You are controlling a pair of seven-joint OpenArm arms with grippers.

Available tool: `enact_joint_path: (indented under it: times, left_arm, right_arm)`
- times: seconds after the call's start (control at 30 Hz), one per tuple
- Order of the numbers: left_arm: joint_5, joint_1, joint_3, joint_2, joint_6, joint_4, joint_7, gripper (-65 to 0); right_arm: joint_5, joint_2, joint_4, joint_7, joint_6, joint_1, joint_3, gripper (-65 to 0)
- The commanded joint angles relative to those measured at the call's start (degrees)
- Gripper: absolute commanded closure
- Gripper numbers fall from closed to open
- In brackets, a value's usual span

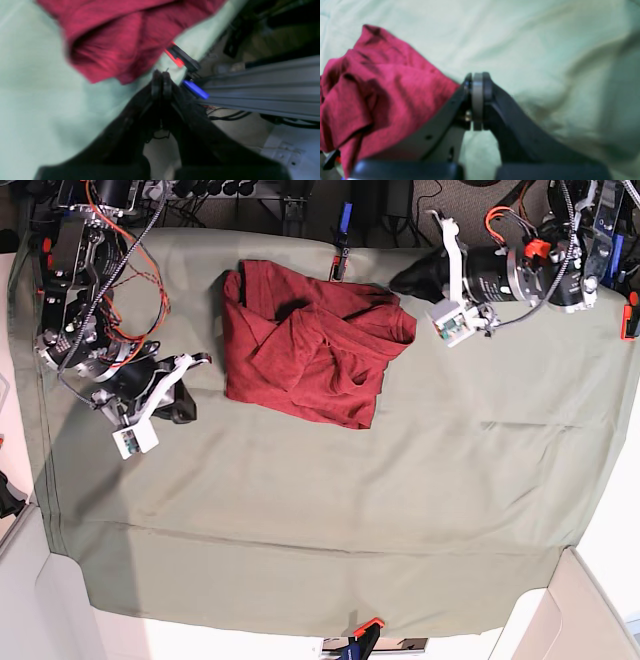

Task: Fold the T-shirt properly
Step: 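Grasp the bundle edge with the left gripper and drag it toward the table center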

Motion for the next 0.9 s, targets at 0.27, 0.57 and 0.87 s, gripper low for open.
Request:
enact_joint_path:
  times: [0.27, 0.57, 0.87]
  left_arm:
    - [7.4, -0.2, 1.7, 0.0, -0.5, -1.7, -7.9, 0.0]
    - [9.3, -2.6, 1.8, 0.1, -0.5, -8.5, -12.5, 0.0]
    - [13.4, -3.4, 8.8, 0.7, -0.5, -9.0, -13.4, 0.0]
  right_arm:
    - [1.0, 0.2, 0.9, 1.2, 0.2, 0.7, 0.1, 0.0]
    - [1.4, 0.2, 0.9, 0.7, 0.2, 0.2, 0.1, 0.0]
    - [1.4, 0.2, 0.9, 0.7, 0.2, 0.2, 0.1, 0.0]
